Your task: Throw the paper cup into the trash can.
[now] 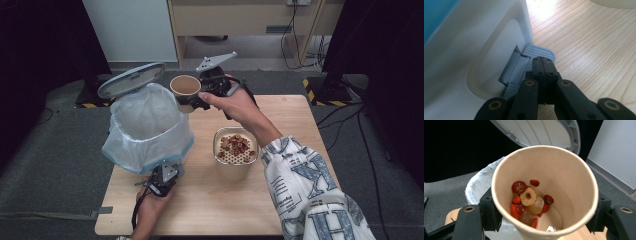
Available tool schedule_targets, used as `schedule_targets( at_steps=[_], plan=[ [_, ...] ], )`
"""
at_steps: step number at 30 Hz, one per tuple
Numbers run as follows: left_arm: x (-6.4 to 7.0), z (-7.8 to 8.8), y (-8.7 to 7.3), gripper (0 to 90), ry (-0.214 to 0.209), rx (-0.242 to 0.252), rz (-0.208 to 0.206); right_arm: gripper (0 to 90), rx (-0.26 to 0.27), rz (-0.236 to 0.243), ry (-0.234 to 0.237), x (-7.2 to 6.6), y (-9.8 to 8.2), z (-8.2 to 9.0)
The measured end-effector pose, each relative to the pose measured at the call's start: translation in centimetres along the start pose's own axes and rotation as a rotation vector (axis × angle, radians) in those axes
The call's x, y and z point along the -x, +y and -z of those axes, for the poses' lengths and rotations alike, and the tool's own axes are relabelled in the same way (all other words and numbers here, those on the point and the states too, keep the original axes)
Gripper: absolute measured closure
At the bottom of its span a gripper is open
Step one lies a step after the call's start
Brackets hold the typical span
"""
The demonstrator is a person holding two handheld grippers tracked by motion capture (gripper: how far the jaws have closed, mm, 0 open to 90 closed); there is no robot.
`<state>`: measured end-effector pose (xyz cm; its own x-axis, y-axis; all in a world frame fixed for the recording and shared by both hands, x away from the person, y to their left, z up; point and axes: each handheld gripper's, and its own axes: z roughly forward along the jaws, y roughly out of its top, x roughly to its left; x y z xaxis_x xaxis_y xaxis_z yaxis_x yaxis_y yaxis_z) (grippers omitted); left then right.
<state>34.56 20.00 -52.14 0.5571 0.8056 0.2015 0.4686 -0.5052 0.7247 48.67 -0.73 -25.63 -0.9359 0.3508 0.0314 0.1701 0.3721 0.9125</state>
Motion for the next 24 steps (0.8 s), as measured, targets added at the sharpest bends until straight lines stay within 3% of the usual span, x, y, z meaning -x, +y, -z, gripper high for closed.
schedule_targets(
  at_steps=[12,24],
  plan=[
    [0.0,0.0,0.0,89.8,0.0,-0.001,-0.001,30.2,-0.015,0.01,0.041,-1.5,0.6,-3.8],
    [0.0,0.0,0.0,89.7,-0.001,-0.001,-0.001,27.6,-0.043,0.025,0.062,-2.5,0.0,-7.1]
  ],
)
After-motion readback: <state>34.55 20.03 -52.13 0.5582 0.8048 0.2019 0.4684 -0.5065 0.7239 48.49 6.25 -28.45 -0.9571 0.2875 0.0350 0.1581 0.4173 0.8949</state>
